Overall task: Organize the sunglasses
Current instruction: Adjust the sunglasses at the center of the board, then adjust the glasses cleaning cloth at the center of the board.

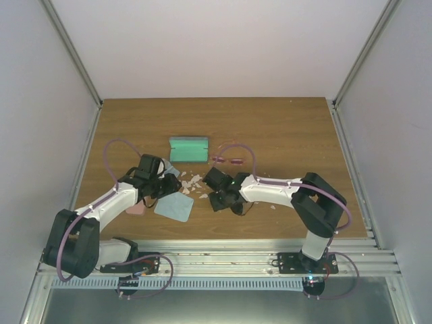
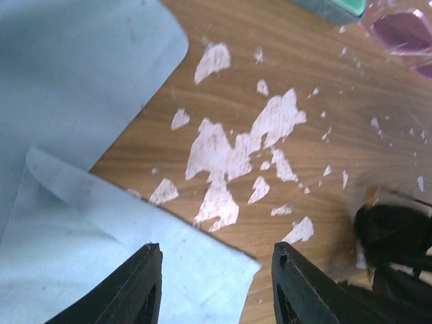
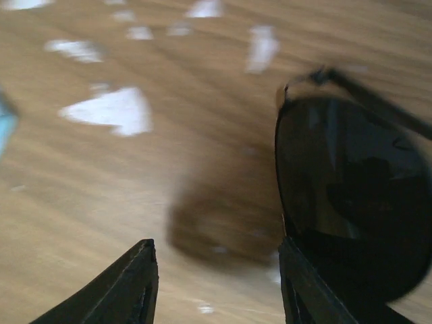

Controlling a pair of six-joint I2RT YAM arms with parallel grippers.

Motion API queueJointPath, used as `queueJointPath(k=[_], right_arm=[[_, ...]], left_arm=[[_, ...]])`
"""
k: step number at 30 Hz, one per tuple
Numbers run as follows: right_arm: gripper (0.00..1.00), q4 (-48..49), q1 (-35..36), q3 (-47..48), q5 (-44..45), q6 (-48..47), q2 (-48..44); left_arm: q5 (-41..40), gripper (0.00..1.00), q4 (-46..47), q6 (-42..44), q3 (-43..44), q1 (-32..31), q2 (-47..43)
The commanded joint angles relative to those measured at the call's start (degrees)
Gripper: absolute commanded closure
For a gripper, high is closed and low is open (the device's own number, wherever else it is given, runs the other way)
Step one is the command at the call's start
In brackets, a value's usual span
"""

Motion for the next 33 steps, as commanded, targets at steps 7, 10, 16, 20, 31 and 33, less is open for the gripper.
queueJointPath(k=[7, 10, 16, 20, 31, 33], right_arm=[[0.39, -15.85, -2.44, 1.40, 23.56, 14.52, -1.72], [0.34, -14.95, -2.37, 1.98, 24.30, 14.51, -3.52], [0.33, -10.15, -1.47, 1.66, 22.60, 12.30, -7.93], [0.35, -1.38, 0.46, 0.85, 15.76, 3.84, -9.16], [0.50, 13.62, 3.89, 9.06, -2.55, -2.81, 7.01], [0.52, 13.91, 3.93, 10.14, -3.07, -2.93, 8.56]], left_arm=[[5.83, 0.49, 1.82, -1.41, -3.94, -1.61, 0.53], [7.11, 0.49, 2.47, -1.53, -3.74, -2.64, 1.36], [7.34, 0.50, 3.41, -1.52, -3.55, -4.13, 4.33], [3.16, 0.52, 2.31, -2.54, -3.58, -4.12, 1.37], [-6.48, 0.55, -1.19, -6.29, -5.02, 0.15, -10.07], [-6.33, 0.55, -1.33, -6.36, -5.58, 1.01, -11.42]])
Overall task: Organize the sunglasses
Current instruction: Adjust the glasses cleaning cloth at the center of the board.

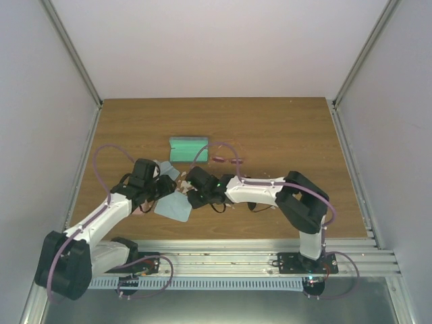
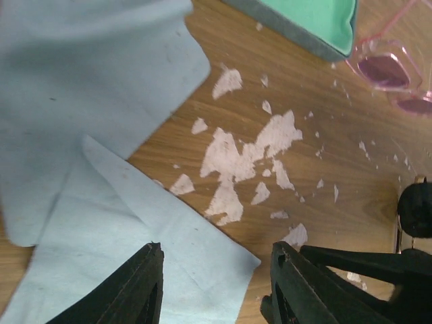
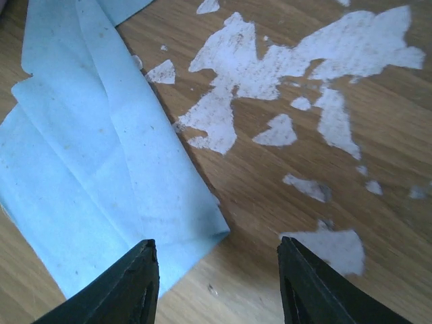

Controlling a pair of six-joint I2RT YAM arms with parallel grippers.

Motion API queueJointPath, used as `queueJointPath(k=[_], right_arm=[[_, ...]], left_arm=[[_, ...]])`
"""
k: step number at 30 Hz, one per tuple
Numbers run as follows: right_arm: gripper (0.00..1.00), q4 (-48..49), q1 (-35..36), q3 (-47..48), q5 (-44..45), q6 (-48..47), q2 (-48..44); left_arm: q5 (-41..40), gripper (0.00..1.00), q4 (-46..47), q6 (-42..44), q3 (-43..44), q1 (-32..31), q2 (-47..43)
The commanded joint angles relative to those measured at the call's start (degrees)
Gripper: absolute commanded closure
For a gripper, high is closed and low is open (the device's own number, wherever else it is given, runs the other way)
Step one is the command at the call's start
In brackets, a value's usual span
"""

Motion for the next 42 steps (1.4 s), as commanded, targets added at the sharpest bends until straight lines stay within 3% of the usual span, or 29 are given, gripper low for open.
queueJointPath(k=[1, 5, 12, 18, 19, 35, 42], right_arm=[[0.52, 3.18, 0.14, 3.38, -3.19, -1.39, 3.31], [0.56, 2.42, 0.13, 4.68, -3.28, -1.91, 5.98], [0.71, 2.15, 0.11, 5.86, -5.08, -2.28, 9.41], [0.99, 0.40, 0.16, 5.55, -2.37, -0.74, 9.33], [1.00, -0.18, 0.13, 5.47, -1.39, -0.42, 8.96], [0.99, -14.12, -0.03, -13.63, 8.34, 13.25, -8.57], [0.66, -17.63, -0.01, -11.71, 13.79, 11.83, -12.70]], left_arm=[[-2.23, 0.54, -0.69, -1.44, -1.74, 2.05, -3.14], [-1.56, 0.54, -1.19, -0.92, -1.67, 2.74, -3.48], [-0.73, 0.54, -0.80, -0.45, -1.95, 3.06, -3.42], [0.49, 0.54, -0.45, 0.02, -1.94, 3.15, -3.55], [1.04, 0.54, -0.28, 0.24, -1.96, 3.15, -3.50], [22.82, 0.55, 11.40, 3.45, -6.00, -0.26, 1.61], [24.86, 0.62, 17.94, 1.40, -5.79, -6.03, 7.83]])
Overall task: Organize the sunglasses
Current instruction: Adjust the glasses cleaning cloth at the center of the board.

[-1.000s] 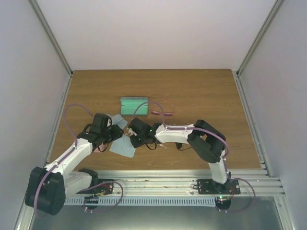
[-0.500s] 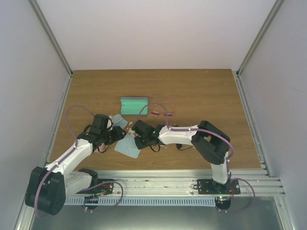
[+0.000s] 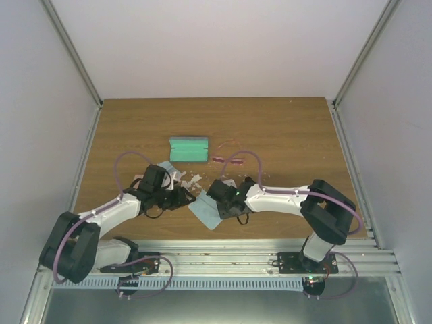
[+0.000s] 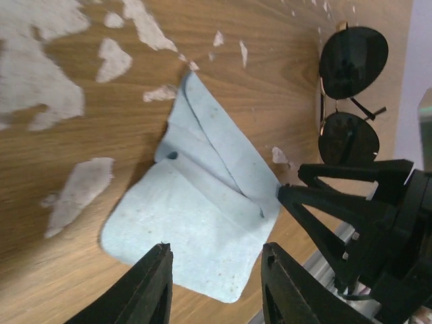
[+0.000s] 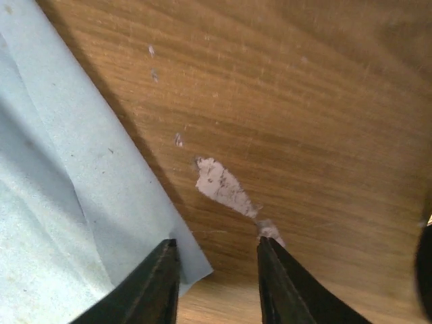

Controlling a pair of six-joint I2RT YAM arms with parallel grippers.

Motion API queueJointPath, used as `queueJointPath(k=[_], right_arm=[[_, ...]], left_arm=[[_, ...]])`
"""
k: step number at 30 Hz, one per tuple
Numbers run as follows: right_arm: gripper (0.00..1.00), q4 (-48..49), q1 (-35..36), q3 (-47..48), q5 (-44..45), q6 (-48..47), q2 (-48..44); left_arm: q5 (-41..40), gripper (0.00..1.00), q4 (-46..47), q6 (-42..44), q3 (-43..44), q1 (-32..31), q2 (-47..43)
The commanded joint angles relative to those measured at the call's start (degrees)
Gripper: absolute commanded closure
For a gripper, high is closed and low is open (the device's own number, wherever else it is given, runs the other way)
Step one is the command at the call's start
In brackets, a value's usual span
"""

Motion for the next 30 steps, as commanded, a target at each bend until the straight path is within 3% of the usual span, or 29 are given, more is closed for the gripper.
queueJointPath(k=[1, 6, 12, 20, 30], right_arm=[[0.64, -3.54, 0.05, 3.85, 5.65, -0.69, -1.08], [0.65, 0.04, 0.09, 6.88, 3.58, -5.99, 0.78], [0.79, 7.69, 0.45, 6.90, -6.91, -12.45, 0.79], [0.79, 8.21, 0.47, 7.06, -6.30, -9.35, 1.97], [0.81, 8.83, 0.46, 6.84, -6.18, -7.71, 1.59]], left_arm=[[3.02, 0.63, 7.84, -0.87, -0.05, -2.87, 3.07], [1.21, 0.68, 9.54, -1.75, 0.18, -4.21, 5.64], [-4.45, 0.74, 6.87, -2.42, 0.10, -4.81, 8.11], [-12.14, 0.74, -1.32, -0.60, 1.77, -7.65, 11.18], [-23.36, 0.79, -14.24, -2.04, 0.79, -10.97, 8.19]])
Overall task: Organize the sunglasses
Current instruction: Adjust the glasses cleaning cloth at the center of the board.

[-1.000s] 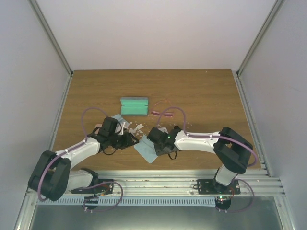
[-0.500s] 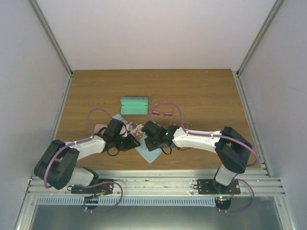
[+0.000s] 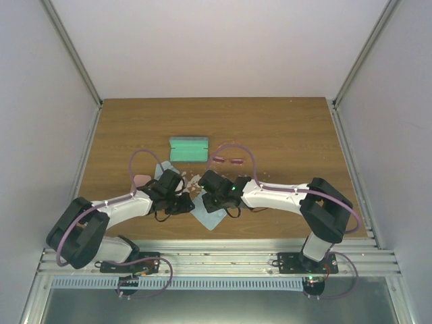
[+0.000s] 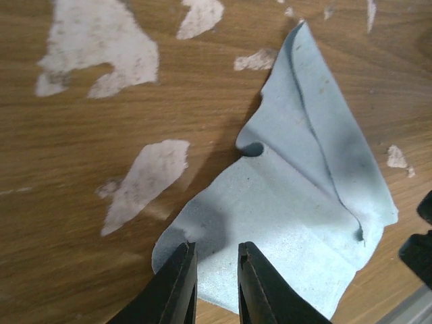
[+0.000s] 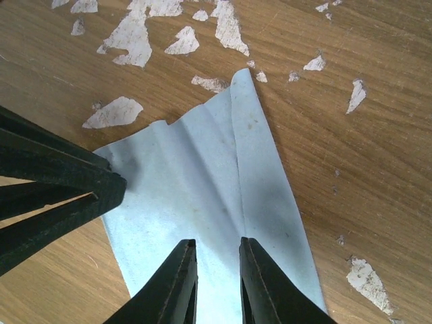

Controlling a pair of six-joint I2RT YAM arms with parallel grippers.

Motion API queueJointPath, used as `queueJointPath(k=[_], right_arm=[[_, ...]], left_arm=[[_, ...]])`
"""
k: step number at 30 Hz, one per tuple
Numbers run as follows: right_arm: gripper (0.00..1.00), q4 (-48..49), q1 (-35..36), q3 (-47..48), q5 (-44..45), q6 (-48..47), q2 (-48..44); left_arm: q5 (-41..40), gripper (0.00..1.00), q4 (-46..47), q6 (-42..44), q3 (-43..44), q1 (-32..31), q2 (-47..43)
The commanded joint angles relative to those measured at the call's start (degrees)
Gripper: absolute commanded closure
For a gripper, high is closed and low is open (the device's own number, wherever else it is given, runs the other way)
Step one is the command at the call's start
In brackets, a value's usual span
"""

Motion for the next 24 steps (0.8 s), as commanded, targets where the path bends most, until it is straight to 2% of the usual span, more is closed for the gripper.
queueJointPath(k=[1, 6, 13, 20, 24], right_arm=[[0.82, 1.55, 0.46, 0.23, 0.14, 1.74, 0.18], [0.83, 3.02, 0.40, -0.22, -0.47, 2.24, 0.84], [0.91, 7.03, 0.38, 0.51, -6.00, -0.64, 4.05], [0.94, 7.93, 0.05, 1.58, -6.31, 0.14, 7.46], [0.94, 8.54, -0.29, 1.62, -6.67, 0.10, 8.48]], left_arm=[[-8.15, 0.80, -12.15, -0.86, -2.61, -0.89, -0.82], [-7.19, 0.83, -13.72, -3.09, -3.67, -2.44, -3.33], [-5.40, 0.88, -14.44, -4.11, -3.11, -2.86, -8.39], [5.14, 0.87, -1.35, -4.86, -2.26, -2.86, -10.13], [5.10, 0.88, 1.79, -5.16, -2.70, -2.91, -6.95]])
